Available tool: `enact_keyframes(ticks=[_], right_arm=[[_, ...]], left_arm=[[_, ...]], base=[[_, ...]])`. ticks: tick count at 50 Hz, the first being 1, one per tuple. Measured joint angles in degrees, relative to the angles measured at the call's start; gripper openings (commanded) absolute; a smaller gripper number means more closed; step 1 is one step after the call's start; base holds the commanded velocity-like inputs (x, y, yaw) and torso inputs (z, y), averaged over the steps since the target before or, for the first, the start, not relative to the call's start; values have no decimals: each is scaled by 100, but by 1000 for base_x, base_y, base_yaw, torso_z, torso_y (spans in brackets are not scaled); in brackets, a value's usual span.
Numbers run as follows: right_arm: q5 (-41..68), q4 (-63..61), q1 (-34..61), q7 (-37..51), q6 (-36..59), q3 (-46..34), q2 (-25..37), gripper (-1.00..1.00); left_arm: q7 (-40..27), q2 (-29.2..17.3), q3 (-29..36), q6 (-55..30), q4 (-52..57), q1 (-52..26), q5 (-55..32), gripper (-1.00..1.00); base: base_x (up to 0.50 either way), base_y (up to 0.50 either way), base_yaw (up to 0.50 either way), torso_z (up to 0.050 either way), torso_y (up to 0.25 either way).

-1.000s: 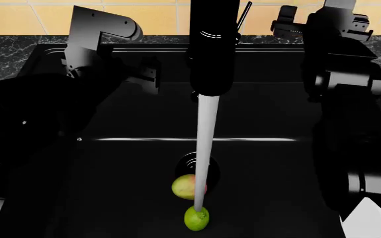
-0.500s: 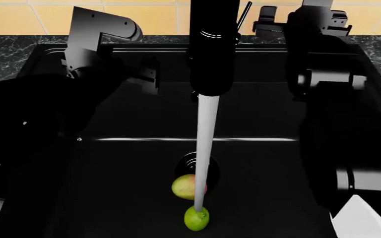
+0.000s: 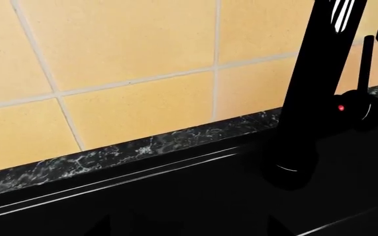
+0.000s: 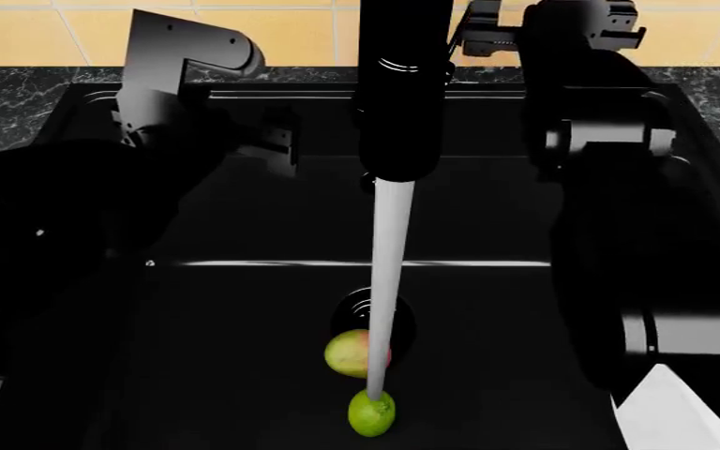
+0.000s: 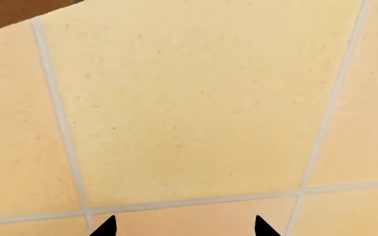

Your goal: Pick up the fruits and vegetables and place them in the sink. Turn on the sink faucet to wash them. Then turn the sink off and put them in the tray.

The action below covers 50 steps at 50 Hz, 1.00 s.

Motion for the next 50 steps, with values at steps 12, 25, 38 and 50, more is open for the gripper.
enact_keyframes(ticks=[12, 25, 38, 50], right_arm=[[15, 2, 19, -137, -6, -4, -91, 100], [118, -43, 21, -339, -78, 69, -155, 100], [414, -34, -17, -330, -139, -126, -197, 100], [1426, 9, 8, -242, -190, -1145, -191, 100]], left_arm=[[-26, -12, -12, -4, 33, 0, -25, 100], [-13, -8, -3, 24, 27, 7, -12, 100], [9, 10, 19, 49, 7, 0, 14, 100], [26, 9, 22, 76, -5, 5, 23, 100]], base=[[0, 0, 0, 0, 0], [0, 0, 0, 0, 0], [0, 0, 0, 0, 0], [0, 0, 0, 0, 0]])
